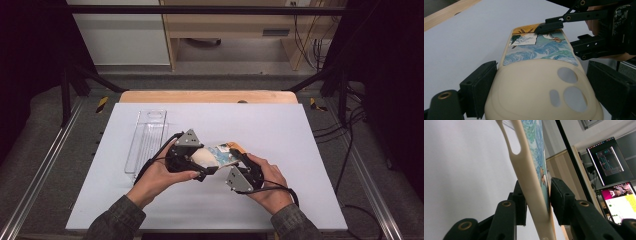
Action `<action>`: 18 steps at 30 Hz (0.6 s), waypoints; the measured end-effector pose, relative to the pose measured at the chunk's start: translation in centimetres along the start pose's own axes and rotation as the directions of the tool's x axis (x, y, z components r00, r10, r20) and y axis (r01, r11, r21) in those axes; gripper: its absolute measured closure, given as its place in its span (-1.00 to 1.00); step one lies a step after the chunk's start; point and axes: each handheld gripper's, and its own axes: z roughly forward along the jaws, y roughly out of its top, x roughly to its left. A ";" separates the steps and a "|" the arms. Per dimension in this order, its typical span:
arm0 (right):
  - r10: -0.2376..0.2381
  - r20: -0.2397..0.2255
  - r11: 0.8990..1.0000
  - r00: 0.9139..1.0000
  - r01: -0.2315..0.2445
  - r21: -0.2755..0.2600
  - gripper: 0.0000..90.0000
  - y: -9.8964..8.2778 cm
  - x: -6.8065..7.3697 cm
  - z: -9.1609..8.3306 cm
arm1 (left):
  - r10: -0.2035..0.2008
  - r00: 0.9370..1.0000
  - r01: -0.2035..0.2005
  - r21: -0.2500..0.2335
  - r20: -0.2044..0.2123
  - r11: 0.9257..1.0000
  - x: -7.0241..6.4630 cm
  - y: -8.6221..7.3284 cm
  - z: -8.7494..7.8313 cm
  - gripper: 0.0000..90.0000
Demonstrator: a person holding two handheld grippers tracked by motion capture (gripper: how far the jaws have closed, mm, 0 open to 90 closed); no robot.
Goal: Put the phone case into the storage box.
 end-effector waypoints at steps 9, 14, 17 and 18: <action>-0.049 -0.011 0.999 0.999 0.050 0.010 0.70 0.1 0.5 0.0 | -0.033 0.999 0.033 -0.021 0.013 0.999 0.2 -0.2 -0.1 -0.76; -0.076 -0.026 0.997 0.997 0.077 0.021 0.76 0.2 0.9 0.2 | -0.059 0.998 0.060 -0.039 0.023 0.997 0.4 -0.1 -0.1 -0.77; -0.058 -0.037 0.998 0.998 0.059 0.018 0.76 0.1 1.0 0.2 | -0.084 0.996 0.085 -0.060 0.032 0.995 0.5 -0.1 -0.1 -0.78; -0.051 -0.040 0.999 0.998 0.052 0.015 0.76 0.1 1.0 0.2 | -0.092 0.995 0.094 -0.070 0.035 0.993 0.5 -0.1 -0.1 -0.78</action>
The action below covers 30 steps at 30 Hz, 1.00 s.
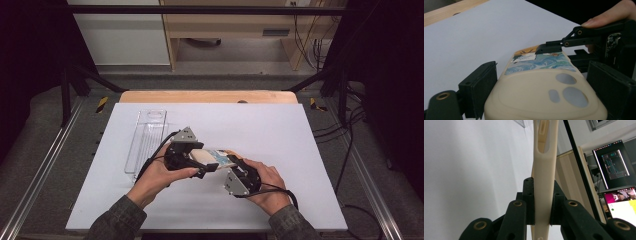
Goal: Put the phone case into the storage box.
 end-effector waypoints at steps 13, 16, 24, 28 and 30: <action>0.020 -0.024 0.999 0.999 -0.020 0.032 0.77 -1.0 0.1 0.2 | -0.041 0.998 0.031 -0.206 -0.044 0.978 0.7 0.2 -1.7 -0.93; 0.038 -0.020 0.999 0.999 -0.037 0.036 0.77 -1.2 0.0 0.2 | -0.050 0.996 0.032 -0.227 -0.073 0.973 1.0 -0.1 -2.2 -0.94; 0.069 -0.014 0.997 0.998 -0.068 0.048 0.77 -1.7 -0.3 0.4 | -0.076 0.990 0.042 -0.272 -0.116 0.961 2.0 -0.9 -3.2 -0.96; 0.071 -0.014 0.996 0.997 -0.070 0.052 0.77 -1.8 -0.4 0.3 | -0.081 0.988 0.039 -0.290 -0.134 0.956 2.2 -1.1 -3.7 -0.96; 0.078 -0.014 0.996 0.997 -0.077 0.054 0.77 -1.8 -0.4 0.3 | -0.081 0.986 0.035 -0.299 -0.143 0.954 2.2 -1.1 -4.0 -0.96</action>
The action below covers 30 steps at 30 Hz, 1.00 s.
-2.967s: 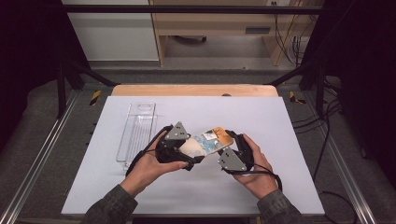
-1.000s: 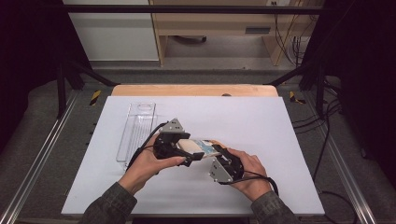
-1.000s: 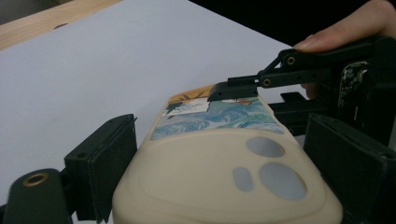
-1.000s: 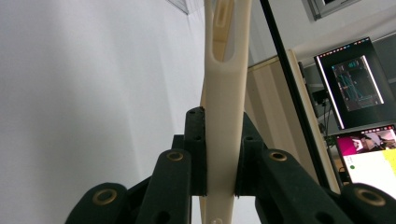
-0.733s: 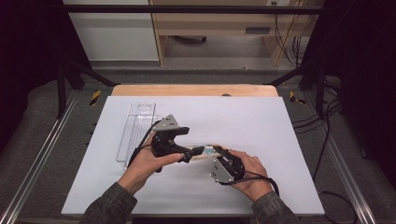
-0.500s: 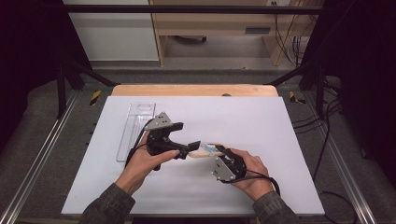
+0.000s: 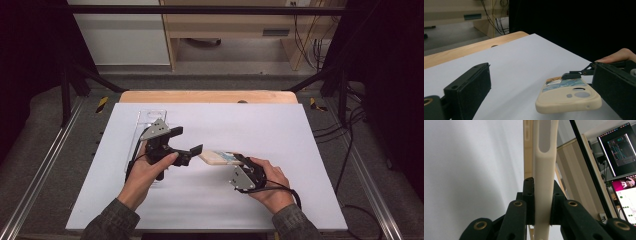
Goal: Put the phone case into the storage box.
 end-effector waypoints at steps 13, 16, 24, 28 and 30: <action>0.003 -0.001 1.000 1.000 -0.003 0.003 0.77 -0.2 -0.2 -0.1 | 0.016 0.999 -0.017 -0.029 -0.031 0.999 0.7 -0.2 -1.1 -0.96; 0.012 0.000 1.000 1.000 -0.012 0.001 0.77 -0.3 -0.3 -0.1 | 0.035 0.999 -0.036 -0.029 -0.033 0.999 0.7 -0.4 -1.1 -0.96; 0.107 0.013 0.994 0.994 -0.107 -0.020 0.77 -0.3 -0.9 -0.2 | 0.046 0.998 -0.049 -0.052 -0.047 0.997 0.8 -1.0 -1.3 -0.96; 0.175 0.017 0.984 0.984 -0.175 -0.036 0.77 -0.3 -1.5 -0.3 | 0.048 0.998 -0.050 -0.067 -0.041 0.996 0.6 -1.2 -1.2 -0.96; 0.214 0.015 0.976 0.977 -0.213 -0.045 0.77 -0.3 -1.8 -0.4 | 0.051 0.998 -0.054 -0.069 -0.040 0.996 0.5 -1.3 -1.2 -0.96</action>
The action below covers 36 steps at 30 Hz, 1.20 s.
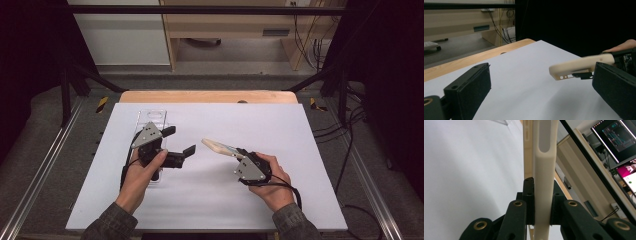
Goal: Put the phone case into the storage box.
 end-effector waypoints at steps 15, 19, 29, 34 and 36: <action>0.257 -0.055 0.961 0.965 -0.261 -0.091 0.77 0.9 -0.5 0.8 | 0.000 1.000 0.000 -0.020 0.010 1.000 -1.5 -0.6 1.2 -0.96; 0.289 -0.071 0.950 0.955 -0.295 -0.101 0.77 1.0 -0.4 1.1 | -0.011 1.000 0.011 -0.027 0.001 1.000 -1.6 -0.6 1.3 -0.96; 0.341 -0.106 0.928 0.934 -0.353 -0.122 0.77 1.7 0.3 1.8 | -0.034 0.999 0.034 -0.042 -0.012 0.999 -2.0 -0.6 1.7 -0.96; 0.365 -0.129 0.917 0.922 -0.380 -0.120 0.77 1.9 0.7 2.2 | -0.042 0.999 0.041 -0.043 -0.018 0.998 -2.1 -0.6 1.9 -0.96; 0.371 -0.133 0.914 0.919 -0.387 -0.121 0.77 2.0 0.8 2.3 | -0.043 0.999 0.042 -0.042 -0.017 0.998 -2.2 -0.6 1.9 -0.96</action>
